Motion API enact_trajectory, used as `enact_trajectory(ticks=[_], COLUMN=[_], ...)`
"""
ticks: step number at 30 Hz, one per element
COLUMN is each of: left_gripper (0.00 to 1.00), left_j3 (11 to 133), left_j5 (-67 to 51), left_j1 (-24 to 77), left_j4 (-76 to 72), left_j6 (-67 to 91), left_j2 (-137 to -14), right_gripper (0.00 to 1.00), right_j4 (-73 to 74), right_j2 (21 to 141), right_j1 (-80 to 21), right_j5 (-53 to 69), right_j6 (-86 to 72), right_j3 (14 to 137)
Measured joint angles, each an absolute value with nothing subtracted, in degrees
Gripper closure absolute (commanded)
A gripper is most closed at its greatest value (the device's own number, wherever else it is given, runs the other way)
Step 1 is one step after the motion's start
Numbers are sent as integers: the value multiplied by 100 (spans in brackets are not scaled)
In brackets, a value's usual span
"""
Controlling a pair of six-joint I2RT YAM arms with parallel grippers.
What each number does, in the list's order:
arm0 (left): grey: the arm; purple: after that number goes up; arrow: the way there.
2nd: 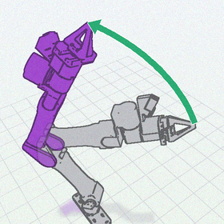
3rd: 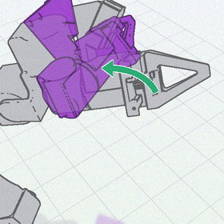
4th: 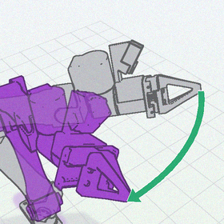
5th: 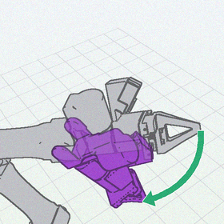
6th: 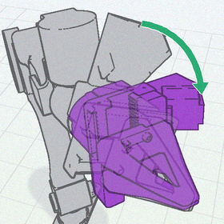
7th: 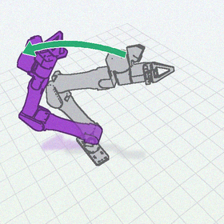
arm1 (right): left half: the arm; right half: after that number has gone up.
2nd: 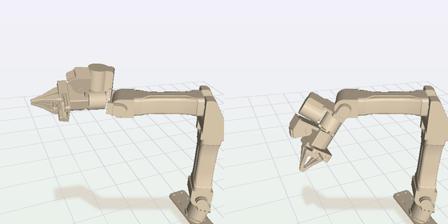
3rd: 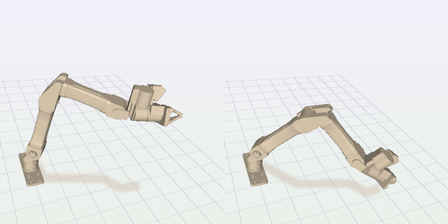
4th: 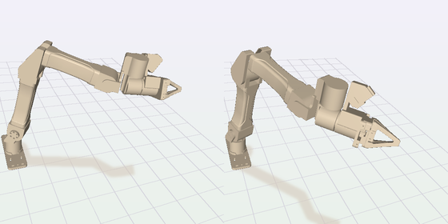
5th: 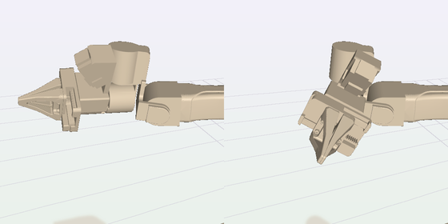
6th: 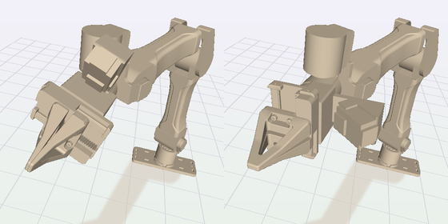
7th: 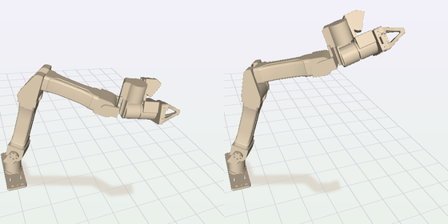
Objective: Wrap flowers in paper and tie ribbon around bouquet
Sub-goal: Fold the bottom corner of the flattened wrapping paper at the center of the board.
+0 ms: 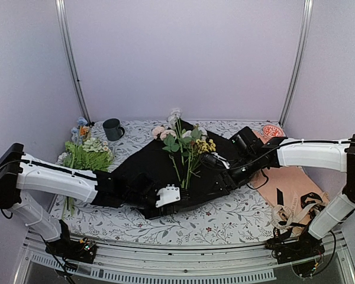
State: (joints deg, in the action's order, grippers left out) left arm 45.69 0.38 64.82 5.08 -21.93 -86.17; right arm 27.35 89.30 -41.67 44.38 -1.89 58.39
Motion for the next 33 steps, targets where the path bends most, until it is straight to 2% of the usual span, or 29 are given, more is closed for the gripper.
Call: enact_trajectory(ticks=[5,14,20,25,26,30,33], left_gripper=[100,100,100,100,100,100,100], left_j3=[4880,5033,5076,5076,5076,5076,5076], left_j5=[-593,-1221,-1363,-1461,-1474,-1503,-1505], left_j1=[6193,6007,5970,5940,5940,5929,5918], left_j4=[921,1179,1219,1232,1232,1234,1232], left_j6=[-2158,-2239,-2303,-2373,-2379,-2403,-2421], left_j2=[-8665,-8818,-8886,-8886,-8886,-8886,-8886], right_gripper=[25,16,13,17,20,60,79], right_j4=[2672,1347,709,217,113,-117,-119], right_j2=[8512,6917,6967,7253,7358,7817,8003], right_j1=[-4198,-4875,-5262,-5450,-5476,-5509,-5509], right_j5=[4390,3065,2375,1935,1841,1627,1562], right_j6=[213,1258,2545,3295,3389,3767,3951], right_j3=[5621,4303,3763,3677,3677,3695,3717])
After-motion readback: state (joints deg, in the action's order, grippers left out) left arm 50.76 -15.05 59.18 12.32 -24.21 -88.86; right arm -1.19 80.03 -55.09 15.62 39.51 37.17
